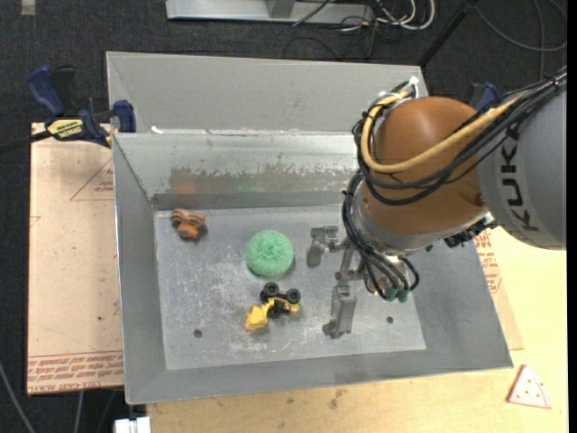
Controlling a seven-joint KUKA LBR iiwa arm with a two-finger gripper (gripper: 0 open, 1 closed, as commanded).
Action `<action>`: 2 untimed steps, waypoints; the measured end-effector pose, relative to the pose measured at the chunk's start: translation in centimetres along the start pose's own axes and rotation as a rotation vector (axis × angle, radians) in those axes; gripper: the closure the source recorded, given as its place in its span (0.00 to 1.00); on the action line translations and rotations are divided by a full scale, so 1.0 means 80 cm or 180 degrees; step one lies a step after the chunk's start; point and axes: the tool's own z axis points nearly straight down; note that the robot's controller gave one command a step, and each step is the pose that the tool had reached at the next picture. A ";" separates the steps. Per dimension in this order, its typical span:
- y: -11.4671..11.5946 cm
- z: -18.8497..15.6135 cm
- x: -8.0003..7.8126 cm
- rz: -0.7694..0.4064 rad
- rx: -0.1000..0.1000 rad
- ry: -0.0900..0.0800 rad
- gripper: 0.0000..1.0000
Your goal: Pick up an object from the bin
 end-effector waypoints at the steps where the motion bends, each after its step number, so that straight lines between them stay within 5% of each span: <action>1: -0.001 -0.005 -0.002 0.0010 -0.0004 -0.0028 0.00; 2: 0.029 0.057 -0.025 -0.0134 -0.0004 -0.0051 0.00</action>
Offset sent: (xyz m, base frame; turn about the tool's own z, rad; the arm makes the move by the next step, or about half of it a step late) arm 0.0439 0.0626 -0.1374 -0.1148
